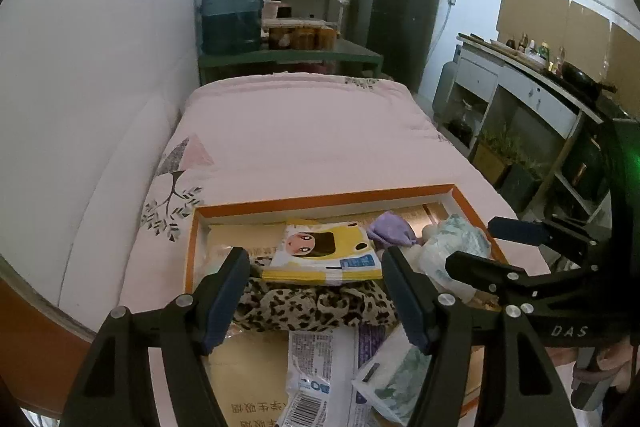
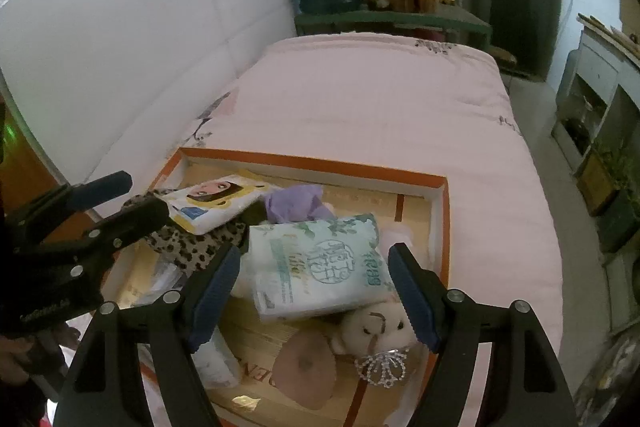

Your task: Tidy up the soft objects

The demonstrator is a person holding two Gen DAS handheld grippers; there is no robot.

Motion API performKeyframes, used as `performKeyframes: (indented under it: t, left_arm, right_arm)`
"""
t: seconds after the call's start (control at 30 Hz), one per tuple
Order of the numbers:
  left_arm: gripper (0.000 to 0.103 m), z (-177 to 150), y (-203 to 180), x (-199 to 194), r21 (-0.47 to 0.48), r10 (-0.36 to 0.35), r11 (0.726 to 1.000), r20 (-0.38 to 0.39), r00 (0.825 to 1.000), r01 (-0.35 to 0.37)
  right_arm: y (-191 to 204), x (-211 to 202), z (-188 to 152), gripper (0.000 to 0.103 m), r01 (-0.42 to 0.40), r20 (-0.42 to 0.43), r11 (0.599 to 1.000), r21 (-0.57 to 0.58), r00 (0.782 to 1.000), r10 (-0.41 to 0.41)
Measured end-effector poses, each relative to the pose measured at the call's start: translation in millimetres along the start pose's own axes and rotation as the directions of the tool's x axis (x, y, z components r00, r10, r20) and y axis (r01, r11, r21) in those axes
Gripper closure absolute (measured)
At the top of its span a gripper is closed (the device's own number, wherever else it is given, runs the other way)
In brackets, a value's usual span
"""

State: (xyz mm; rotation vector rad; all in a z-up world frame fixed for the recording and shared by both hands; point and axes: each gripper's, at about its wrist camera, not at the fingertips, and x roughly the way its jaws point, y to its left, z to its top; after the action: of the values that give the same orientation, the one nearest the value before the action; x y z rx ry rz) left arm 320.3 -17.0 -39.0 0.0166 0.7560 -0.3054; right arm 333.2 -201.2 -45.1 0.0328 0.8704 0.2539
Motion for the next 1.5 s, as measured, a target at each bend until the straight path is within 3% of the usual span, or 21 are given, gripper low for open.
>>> performKeyframes:
  t: [0.63, 0.9, 1.5]
  left_arm:
    - [0.035, -20.7, -7.3, -46.8, -0.059, 0.006, 0.998, 0.055, 0.998, -0.003]
    - [0.035, -32.9, -16.2, -80.5, -0.073, 0.042, 0.997, 0.103, 0.994, -0.035]
    - [0.036, -66.7, -40.1, -147.2, -0.087, 0.117, 0.991, 0.177, 0.977, -0.103]
  right_arm:
    - [24.5, -51.8, -21.1, 0.025, 0.074, 0.086, 0.997, 0.02, 0.993, -0.076]
    - [40.7, -80.7, -40.0, 0.025, 0.131, 0.136, 0.991, 0.032, 0.982, -0.134]
    - [67.5, -147.0, -84.4, 0.025, 0.165, 0.219, 0.983, 0.082, 0.959, -0.179]
